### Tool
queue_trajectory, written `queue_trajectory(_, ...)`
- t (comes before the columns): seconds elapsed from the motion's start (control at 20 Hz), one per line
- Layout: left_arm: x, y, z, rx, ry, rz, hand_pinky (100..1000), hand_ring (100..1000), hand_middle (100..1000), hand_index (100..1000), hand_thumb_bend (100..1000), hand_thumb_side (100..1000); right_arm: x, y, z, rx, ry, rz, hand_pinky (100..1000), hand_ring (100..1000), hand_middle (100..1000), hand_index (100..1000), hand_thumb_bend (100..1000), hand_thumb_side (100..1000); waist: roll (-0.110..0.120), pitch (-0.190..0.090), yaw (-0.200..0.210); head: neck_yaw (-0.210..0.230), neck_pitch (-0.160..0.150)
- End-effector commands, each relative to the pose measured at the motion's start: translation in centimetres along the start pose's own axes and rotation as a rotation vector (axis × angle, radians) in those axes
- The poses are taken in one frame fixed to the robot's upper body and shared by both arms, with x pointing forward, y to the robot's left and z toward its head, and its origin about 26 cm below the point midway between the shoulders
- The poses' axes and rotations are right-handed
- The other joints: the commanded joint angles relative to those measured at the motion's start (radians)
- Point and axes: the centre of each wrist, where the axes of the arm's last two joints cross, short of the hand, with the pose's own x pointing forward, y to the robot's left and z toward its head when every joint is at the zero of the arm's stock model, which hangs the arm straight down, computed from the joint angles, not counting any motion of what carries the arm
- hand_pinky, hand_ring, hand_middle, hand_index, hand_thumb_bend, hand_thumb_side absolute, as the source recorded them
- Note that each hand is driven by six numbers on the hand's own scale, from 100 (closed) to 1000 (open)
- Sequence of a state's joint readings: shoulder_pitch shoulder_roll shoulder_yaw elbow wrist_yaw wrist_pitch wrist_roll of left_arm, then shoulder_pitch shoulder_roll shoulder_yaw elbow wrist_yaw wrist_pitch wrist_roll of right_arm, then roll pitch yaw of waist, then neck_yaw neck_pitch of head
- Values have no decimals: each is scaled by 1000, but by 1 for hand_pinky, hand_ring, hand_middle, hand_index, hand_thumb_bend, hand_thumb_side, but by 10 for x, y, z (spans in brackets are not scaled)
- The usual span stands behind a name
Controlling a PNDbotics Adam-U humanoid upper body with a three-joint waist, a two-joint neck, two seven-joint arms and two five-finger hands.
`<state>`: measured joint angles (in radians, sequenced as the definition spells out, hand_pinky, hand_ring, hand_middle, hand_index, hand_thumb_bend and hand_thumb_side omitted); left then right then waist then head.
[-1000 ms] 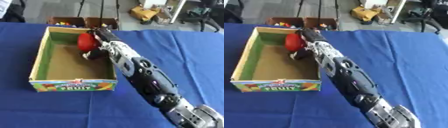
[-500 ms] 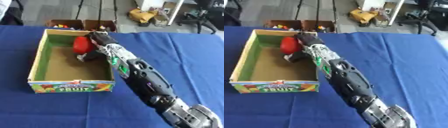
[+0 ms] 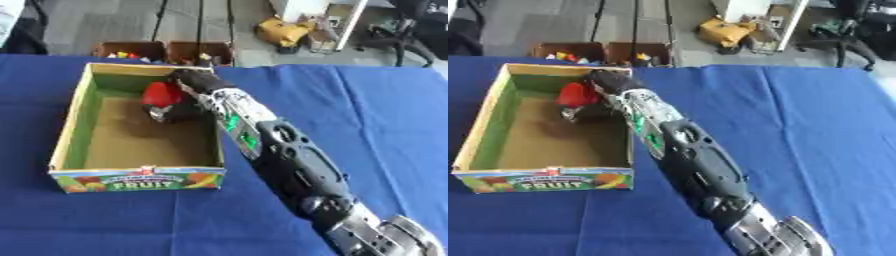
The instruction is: Pick up objects on the table and place them in the box.
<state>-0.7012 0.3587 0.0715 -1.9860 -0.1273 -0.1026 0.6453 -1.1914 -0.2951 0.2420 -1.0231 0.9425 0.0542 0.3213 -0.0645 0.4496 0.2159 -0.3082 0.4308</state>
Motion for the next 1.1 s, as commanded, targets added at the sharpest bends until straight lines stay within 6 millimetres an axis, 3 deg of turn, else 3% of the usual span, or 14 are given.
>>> queue_trajectory(0.05, 4, 3, -5, -1, -24, -5, 833, 919, 830, 870, 100, 1000, 3, -40, 9, -143, -64, -16, 816, 965, 942, 963, 378, 917, 13, -36, -6, 24, 11)
queue_trajectory(0.25, 3, 5, -4, -1, -20, -18, 834, 919, 830, 870, 100, 1000, -4, -74, 26, -303, -118, -33, 812, 961, 937, 959, 379, 879, 25, -48, -24, 55, 25)
queue_trajectory(0.3, 3, 6, -3, 0, -19, -21, 834, 919, 830, 870, 100, 1000, -6, -81, 31, -341, -126, -39, 810, 960, 938, 959, 339, 942, 29, -51, -29, 63, 27)
queue_trajectory(0.35, 2, 7, -3, 0, -18, -23, 834, 919, 830, 870, 100, 1000, -9, -88, 37, -379, -133, -45, 810, 959, 936, 959, 380, 863, 33, -54, -35, 70, 29)
queue_trajectory(0.55, 1, 9, -3, 0, -17, -36, 835, 919, 831, 871, 100, 1000, -20, -111, 61, -523, -154, -60, 807, 956, 932, 953, 392, 831, 52, -67, -58, 103, 33)
queue_trajectory(1.0, 1, 10, -2, -1, -20, -44, 835, 919, 831, 871, 100, 1000, -5, -130, 102, -609, -201, -140, 806, 955, 931, 952, 393, 827, 58, -71, -66, 114, 34)
queue_trajectory(1.05, 2, 10, -4, -5, -30, -46, 837, 918, 832, 873, 100, 1000, -4, -132, 107, -615, -206, -149, 745, 912, 890, 918, 100, 733, 63, -76, -71, 137, 38)
queue_trajectory(1.1, 1, 11, -4, -11, -42, -56, 838, 918, 832, 874, 100, 1000, -9, -134, 114, -632, -207, -151, 734, 899, 878, 904, 100, 704, 77, -89, -85, 158, 53)
